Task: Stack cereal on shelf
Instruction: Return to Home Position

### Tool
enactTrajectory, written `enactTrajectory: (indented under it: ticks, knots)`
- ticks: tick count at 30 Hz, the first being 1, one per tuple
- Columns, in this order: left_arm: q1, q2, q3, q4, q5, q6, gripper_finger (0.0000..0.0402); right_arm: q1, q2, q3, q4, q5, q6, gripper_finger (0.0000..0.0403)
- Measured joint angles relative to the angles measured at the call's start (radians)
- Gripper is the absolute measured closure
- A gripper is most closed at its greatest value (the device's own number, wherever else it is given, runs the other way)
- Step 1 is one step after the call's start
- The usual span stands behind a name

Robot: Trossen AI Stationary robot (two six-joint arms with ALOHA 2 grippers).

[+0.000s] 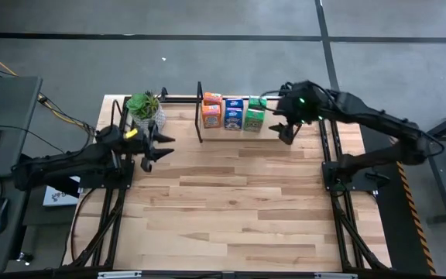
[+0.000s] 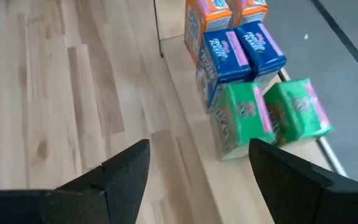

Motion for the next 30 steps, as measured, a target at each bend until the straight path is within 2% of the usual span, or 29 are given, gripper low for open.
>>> enactTrajectory:
  ticks: [5,7,12,16,24,30]
  knots:
    - [-0.139,-0.041,-0.106,0.061,-0.095,-0.016,0.0356,0.030,-0.155,-0.165,0.075,0.001,0.072,0.0135]
    - [-0.202,-0.043,-0.122,0.074,-0.127,-0.002,0.0389,0.046,-0.201,-0.207,0.102,0.008,0.098,0.0135]
    - [-0.368,-0.044,-0.145,0.077,-0.264,0.071,0.0397,0.078,-0.273,-0.273,0.176,0.029,0.113,0.0135]
    - [-0.452,-0.043,-0.158,0.072,-0.314,0.166,0.0400,0.091,-0.295,-0.310,0.253,0.030,0.140,0.0135]
    - [-0.440,-0.043,-0.158,0.048,-0.317,0.191,0.0401,0.136,-0.296,-0.320,0.236,0.030,0.134,0.0135]
    - [-0.415,-0.045,-0.158,0.091,-0.203,0.167,0.0401,0.200,-0.296,-0.320,0.241,0.045,0.125,0.0135]
